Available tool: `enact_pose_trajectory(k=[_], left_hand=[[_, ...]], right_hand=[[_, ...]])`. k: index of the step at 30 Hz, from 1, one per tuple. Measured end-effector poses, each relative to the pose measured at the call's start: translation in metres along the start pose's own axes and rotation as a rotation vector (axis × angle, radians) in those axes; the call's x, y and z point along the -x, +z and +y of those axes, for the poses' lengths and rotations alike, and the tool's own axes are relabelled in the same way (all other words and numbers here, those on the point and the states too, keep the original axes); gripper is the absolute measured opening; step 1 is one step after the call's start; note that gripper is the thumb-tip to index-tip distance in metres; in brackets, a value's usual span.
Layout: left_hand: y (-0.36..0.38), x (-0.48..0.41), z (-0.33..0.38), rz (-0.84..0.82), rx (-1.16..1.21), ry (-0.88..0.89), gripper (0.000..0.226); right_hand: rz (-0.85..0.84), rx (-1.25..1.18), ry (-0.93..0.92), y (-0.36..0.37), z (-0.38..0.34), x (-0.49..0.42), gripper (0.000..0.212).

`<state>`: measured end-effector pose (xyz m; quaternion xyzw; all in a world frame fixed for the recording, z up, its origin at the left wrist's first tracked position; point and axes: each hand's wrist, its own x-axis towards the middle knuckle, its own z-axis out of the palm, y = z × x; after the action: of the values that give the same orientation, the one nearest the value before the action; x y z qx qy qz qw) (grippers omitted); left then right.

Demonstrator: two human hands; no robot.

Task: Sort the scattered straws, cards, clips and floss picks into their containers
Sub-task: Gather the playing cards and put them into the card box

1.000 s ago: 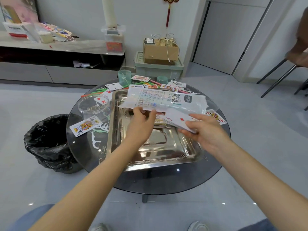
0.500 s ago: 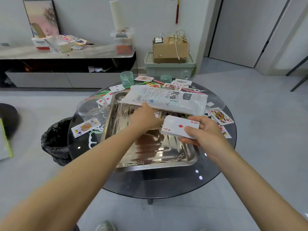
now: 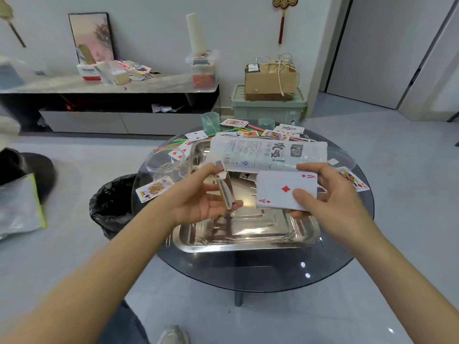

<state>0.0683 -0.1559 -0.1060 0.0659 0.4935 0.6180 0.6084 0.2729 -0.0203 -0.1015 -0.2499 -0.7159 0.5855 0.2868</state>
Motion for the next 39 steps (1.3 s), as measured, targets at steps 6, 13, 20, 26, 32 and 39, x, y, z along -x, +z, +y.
enact_pose_trajectory(k=[6,13,20,26,32,39], left_hand=[[-0.001,0.002,-0.015,-0.078,0.306,0.05,0.078],[-0.002,-0.003,-0.025,-0.123,0.461,0.192,0.064],[0.0,-0.005,-0.033,-0.163,0.603,0.287,0.047],[-0.001,-0.001,-0.035,-0.146,0.594,0.308,0.048],[-0.004,0.007,-0.033,-0.211,0.49,0.368,0.03],[-0.005,0.009,-0.035,-0.339,0.501,0.501,0.074]], right_hand=[[0.081,0.355,-0.378,0.03,-0.002,0.007,0.037],[0.109,0.7,-0.894,0.058,0.002,0.017,0.032],[0.144,0.831,-0.872,0.076,-0.005,0.019,0.035],[0.083,0.747,-0.65,0.067,-0.027,0.007,0.033],[0.147,0.399,-0.4,0.063,-0.042,0.007,0.032],[0.049,-0.384,0.24,0.045,-0.031,0.003,0.026]])
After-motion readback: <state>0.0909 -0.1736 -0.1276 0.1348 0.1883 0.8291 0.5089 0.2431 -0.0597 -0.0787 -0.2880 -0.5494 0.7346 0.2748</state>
